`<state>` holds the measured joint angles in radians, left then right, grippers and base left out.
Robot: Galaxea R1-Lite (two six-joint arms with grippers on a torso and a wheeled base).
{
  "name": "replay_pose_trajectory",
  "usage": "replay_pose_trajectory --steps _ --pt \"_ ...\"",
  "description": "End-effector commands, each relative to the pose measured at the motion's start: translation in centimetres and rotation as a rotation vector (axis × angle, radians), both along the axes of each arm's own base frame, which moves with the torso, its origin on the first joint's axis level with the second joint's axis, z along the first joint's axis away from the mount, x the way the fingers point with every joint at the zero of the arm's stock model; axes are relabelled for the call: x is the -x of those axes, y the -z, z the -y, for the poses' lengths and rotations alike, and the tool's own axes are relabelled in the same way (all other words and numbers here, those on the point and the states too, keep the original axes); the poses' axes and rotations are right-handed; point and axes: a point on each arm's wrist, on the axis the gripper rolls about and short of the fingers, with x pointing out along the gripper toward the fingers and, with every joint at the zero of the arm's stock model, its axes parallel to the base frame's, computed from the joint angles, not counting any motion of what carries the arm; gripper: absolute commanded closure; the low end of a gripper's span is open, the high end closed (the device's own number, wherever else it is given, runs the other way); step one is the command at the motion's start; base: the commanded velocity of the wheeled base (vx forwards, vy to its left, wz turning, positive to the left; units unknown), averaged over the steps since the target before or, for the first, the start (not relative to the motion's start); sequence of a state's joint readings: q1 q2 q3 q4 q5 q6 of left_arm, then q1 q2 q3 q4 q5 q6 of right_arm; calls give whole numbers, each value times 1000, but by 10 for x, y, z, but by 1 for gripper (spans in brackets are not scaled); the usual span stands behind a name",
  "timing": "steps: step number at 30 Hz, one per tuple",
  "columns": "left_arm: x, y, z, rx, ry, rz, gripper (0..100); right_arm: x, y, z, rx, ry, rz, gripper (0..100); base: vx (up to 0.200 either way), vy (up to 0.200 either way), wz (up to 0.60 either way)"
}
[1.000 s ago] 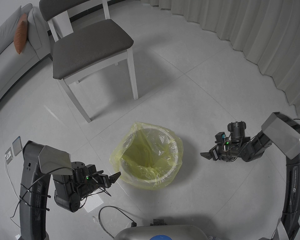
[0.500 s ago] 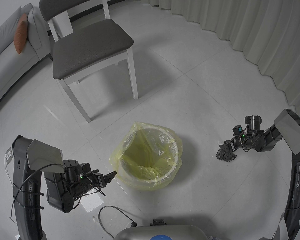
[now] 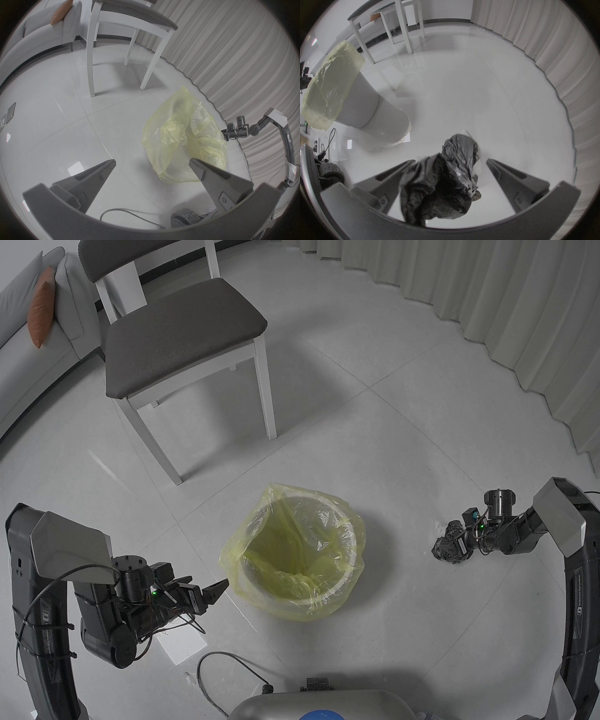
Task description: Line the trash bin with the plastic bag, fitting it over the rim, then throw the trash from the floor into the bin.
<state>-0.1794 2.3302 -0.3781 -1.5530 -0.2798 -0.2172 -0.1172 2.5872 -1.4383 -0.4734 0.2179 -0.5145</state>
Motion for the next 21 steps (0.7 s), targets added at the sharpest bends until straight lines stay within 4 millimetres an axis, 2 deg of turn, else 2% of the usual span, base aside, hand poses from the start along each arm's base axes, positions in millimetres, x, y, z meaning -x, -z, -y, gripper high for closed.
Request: replay_pose_trajectory --steps 1,5,7,11,12,13,17,18,20,21 --pt "0 -5 0 4 -1 26 0 3 6 0 0 1 -21 100 0 0 0" --pt "0 -3 0 5 -4 19 0 10 -20 -11 3 -24 10 100 0 0 0" --pt "0 -4 -1 5 -6 19 0 14 -35 -23 2 -52 33 100 0 0 0" --pt "3 -4 -2 3 -10 13 0 33 -83 -58 -11 -140 99 100 0 0 0" --pt "3 -4 -2 3 -10 13 0 33 -83 -58 -11 -140 99 100 0 0 0" --pt "4 -4 -3 2 -10 9 0 49 -114 -77 -25 -207 156 100 0 0 0" --pt "6 -5 -3 2 -12 7 0 85 -169 -113 -33 -308 289 100 0 0 0" --pt "6 -5 -3 2 -12 7 0 85 -169 -113 -33 -308 289 100 0 0 0" --pt "8 -8 -4 1 -15 7 0 118 -208 -135 -48 -379 395 100 0 0 0" --pt "9 -8 -4 1 -15 7 0 129 -219 -143 -55 -407 425 100 0 0 0"
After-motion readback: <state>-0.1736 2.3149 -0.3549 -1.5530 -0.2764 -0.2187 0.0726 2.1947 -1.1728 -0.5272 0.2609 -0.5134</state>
